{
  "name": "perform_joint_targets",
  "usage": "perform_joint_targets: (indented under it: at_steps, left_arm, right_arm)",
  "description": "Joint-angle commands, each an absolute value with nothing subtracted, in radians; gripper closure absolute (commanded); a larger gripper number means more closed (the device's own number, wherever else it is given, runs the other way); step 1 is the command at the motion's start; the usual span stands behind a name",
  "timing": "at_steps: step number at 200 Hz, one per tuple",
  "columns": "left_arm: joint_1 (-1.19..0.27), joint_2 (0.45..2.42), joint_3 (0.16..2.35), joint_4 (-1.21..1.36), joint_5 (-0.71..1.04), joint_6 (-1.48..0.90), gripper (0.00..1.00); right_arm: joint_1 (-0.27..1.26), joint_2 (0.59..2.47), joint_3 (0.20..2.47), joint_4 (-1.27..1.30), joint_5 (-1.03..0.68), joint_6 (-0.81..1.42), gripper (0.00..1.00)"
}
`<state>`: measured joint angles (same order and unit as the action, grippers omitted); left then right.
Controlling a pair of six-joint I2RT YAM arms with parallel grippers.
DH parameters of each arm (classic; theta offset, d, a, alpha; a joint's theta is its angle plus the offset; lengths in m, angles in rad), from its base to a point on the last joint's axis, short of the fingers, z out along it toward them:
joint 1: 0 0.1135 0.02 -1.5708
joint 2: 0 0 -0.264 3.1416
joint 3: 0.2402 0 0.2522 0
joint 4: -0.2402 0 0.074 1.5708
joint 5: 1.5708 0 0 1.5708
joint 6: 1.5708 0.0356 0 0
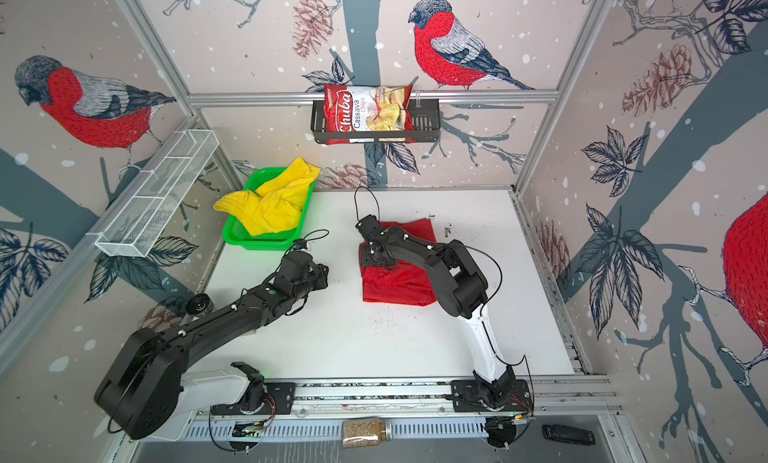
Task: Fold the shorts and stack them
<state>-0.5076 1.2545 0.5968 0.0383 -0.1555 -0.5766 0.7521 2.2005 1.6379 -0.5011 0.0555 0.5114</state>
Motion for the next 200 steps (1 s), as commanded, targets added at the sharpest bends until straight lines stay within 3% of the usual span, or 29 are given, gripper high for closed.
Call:
perform_joint_targets:
  at_steps: [1, 49, 124, 200]
  left_arm:
    - [-0.505, 1.249, 0.598, 0.029, -0.166, -0.564, 0.64]
    - [-0.505, 1.267, 0.627, 0.008, -0.174, -0.543, 0.64]
    - [-0.506, 1.352, 0.710, -0.008, -0.176, -0.515, 0.64]
    - [-0.506, 1.413, 0.767, -0.019, -0.149, -0.524, 0.64]
  right_arm:
    - [0.726, 2.248, 1.625, -0.519, 0.074, 0.460, 0.42]
    - [0.582, 2.212, 1.539, -0.473, 0.086, 0.307, 0.47]
    - [0.200, 2.155, 1.527, -0.440, 0.000, -0.013, 0.48]
    - [0.039, 2.208, 1.588, -0.503, -0.053, -0.218, 0.48]
